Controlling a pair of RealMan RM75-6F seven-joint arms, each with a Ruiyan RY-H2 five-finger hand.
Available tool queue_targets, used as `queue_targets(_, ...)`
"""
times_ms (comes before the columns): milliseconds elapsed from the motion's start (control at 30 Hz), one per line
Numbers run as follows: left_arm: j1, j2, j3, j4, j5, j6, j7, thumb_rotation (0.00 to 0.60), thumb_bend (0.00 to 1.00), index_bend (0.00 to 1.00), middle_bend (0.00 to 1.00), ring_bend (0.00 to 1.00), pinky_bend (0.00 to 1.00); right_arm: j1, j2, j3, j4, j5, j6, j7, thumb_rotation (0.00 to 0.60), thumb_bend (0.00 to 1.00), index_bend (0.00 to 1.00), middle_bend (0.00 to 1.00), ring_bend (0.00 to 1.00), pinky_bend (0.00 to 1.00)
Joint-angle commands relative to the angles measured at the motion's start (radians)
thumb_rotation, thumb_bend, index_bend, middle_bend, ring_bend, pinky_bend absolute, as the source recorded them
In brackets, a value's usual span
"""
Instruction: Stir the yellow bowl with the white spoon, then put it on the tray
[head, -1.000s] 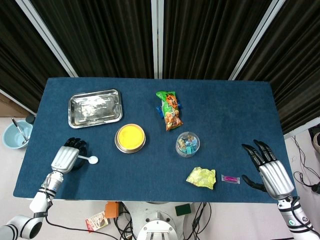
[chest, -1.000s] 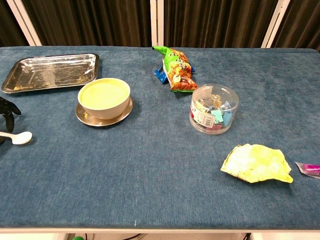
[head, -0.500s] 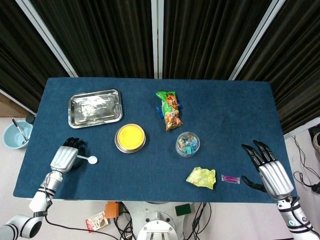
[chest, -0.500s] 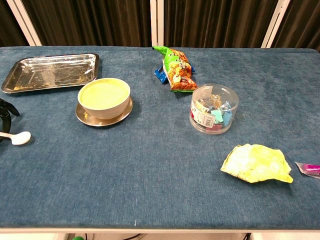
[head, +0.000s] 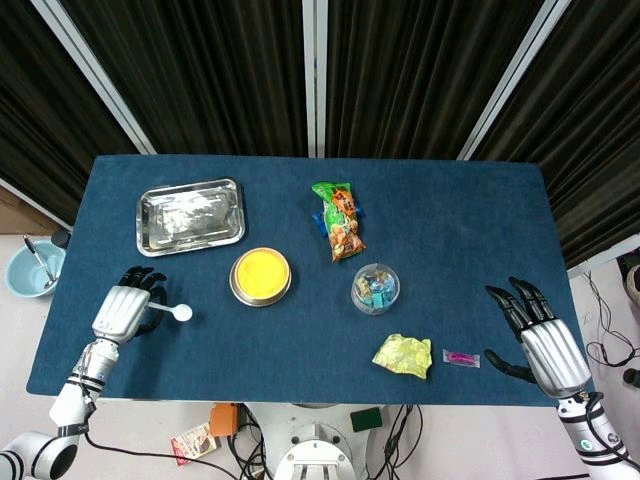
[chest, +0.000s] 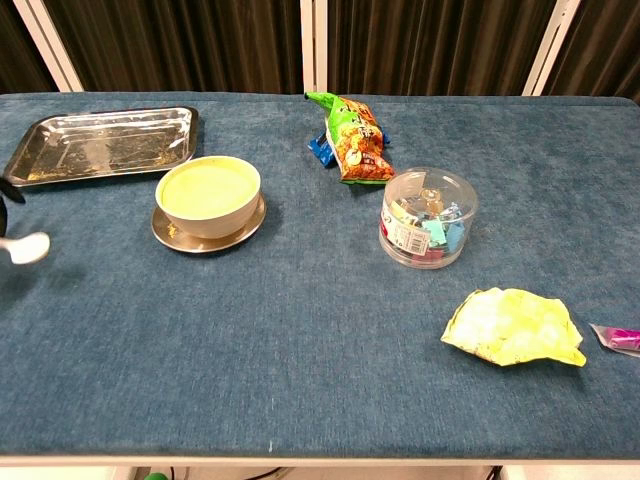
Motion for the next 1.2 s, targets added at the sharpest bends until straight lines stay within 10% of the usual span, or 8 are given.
queue_targets(33,-0.047,0.114,-0.066,-0.223,-0.048,-0.027,0.132,0.600,0.40,0.58,0.27,0.12,0.12,0.003,0.000,0.003,0.002,-0.004,0.002,0.005,0.600,0.19,0.06,0.14,0.00,0.10)
queue_targets(233,-0.163,0.152,-0.158,-0.445,-0.208,-0.153,0.413,0.600,0.41,0.58,0.27,0.12,0.12,0.000,-0.004,0.004,0.015,-0.008,0.012,0.021,0.600,0.18,0.06,0.14,0.00,0.10)
queue_targets(500,-0.327,0.051,-0.239,-0.476,-0.562,-0.227,0.694,0.600,0.41,0.58,0.27,0.12,0.13,-0.004,-0.012,0.001,0.046,-0.003,0.018,0.053,0.600,0.18,0.06,0.14,0.00,0.10)
queue_targets(1200,-0.533,-0.140,-0.232,-0.385,-0.901,-0.088,0.930,0.600,0.40,0.57,0.27,0.12,0.13,0.001,-0.006,0.001,0.052,0.010,0.000,0.064,0.600,0.18,0.06,0.14,0.00,0.10)
